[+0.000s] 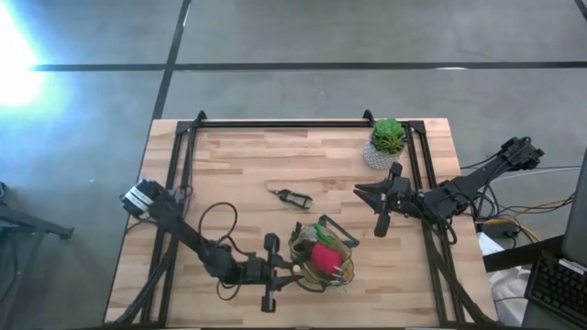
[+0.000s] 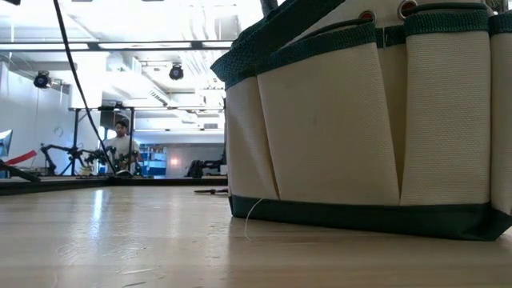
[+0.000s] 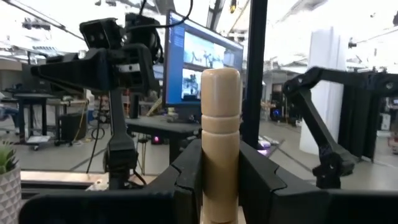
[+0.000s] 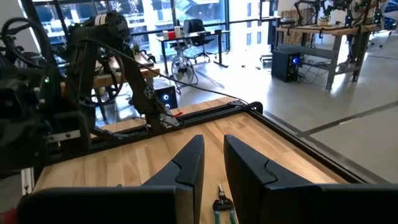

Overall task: Pick & Place Garden tools in Gardening bag
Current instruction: Put the brown trowel into the white gardening bag

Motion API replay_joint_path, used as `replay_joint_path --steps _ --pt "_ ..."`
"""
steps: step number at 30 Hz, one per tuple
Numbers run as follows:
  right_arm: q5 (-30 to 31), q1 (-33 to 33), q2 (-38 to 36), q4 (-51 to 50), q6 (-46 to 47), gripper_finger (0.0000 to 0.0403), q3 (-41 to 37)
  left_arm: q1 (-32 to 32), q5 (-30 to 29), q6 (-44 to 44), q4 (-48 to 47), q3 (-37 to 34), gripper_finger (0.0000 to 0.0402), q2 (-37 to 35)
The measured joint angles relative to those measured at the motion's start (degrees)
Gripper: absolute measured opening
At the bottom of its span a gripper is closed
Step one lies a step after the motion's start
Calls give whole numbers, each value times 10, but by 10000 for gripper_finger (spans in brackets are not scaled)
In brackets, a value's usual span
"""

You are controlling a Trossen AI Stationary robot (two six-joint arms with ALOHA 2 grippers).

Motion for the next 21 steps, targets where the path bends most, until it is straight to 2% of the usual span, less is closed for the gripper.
replay_joint_path --steps 8,17,21 --pt "0 0 0 1 0 56 0 5 -13 28 65 3 69 35" --pt "0 0 0 2 0 56 0 16 -20 36 67 32 69 81" --pt "0 0 0 2 0 56 0 18 -45 54 69 38 69 92"
